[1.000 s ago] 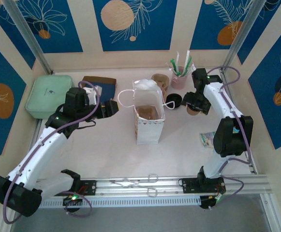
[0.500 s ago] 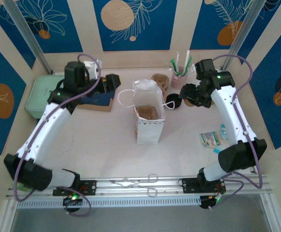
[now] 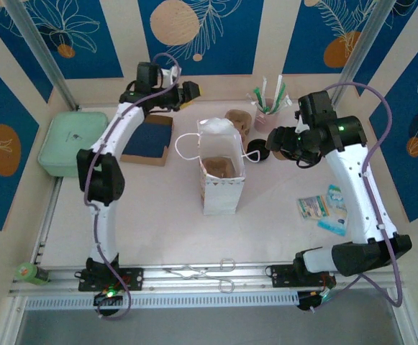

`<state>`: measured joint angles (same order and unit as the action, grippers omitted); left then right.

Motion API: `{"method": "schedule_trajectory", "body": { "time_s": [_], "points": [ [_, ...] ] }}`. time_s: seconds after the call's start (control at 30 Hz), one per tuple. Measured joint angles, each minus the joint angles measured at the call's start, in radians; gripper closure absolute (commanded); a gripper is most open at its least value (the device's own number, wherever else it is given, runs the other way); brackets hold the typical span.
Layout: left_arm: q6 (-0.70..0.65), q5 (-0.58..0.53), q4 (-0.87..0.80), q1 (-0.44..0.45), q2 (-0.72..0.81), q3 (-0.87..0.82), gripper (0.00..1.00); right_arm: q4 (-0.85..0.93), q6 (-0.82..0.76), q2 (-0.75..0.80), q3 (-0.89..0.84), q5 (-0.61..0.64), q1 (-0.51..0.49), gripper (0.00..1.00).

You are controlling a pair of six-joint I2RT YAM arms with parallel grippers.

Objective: Pack the takeout coffee

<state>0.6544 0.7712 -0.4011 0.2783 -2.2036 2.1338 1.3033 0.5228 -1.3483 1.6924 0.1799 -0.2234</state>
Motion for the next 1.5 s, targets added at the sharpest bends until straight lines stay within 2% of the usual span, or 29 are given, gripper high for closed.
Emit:
{"method": "schedule_trajectory", "body": {
  "time_s": [0.2,0.5,0.67,0.9,1.13,1.3,1.5],
  "points": [
    [0.06,0.045,0.063,0.039,-0.076,-0.069,0.24,0.001,0.0,0.029,0.008,-0.006,-0.025,0.45],
    [0.184,0.078,0.348,0.09,-0.049,-0.393,0.25,0.0,0.0,0.036,0.008,-0.01,-0.031,0.45],
    [0.253,0.077,0.489,0.089,0.018,-0.556,0.25,0.0,0.0,0.051,0.008,-0.013,-0.032,0.45],
    [0.293,0.077,0.629,0.094,0.158,-0.696,0.26,0.0,0.0,0.056,0.008,-0.014,-0.033,0.46],
    [0.296,0.059,0.693,0.111,0.253,-0.848,0.26,0.009,-0.001,0.056,0.025,-0.016,-0.05,0.46],
    [0.299,0.047,0.702,0.14,0.278,-0.909,0.26,0.03,-0.017,0.051,0.101,-0.015,-0.104,0.46],
    [0.306,0.039,0.718,0.173,0.303,-0.927,0.27,0.061,-0.05,0.009,0.216,0.007,-0.252,0.47]
  ]
}}
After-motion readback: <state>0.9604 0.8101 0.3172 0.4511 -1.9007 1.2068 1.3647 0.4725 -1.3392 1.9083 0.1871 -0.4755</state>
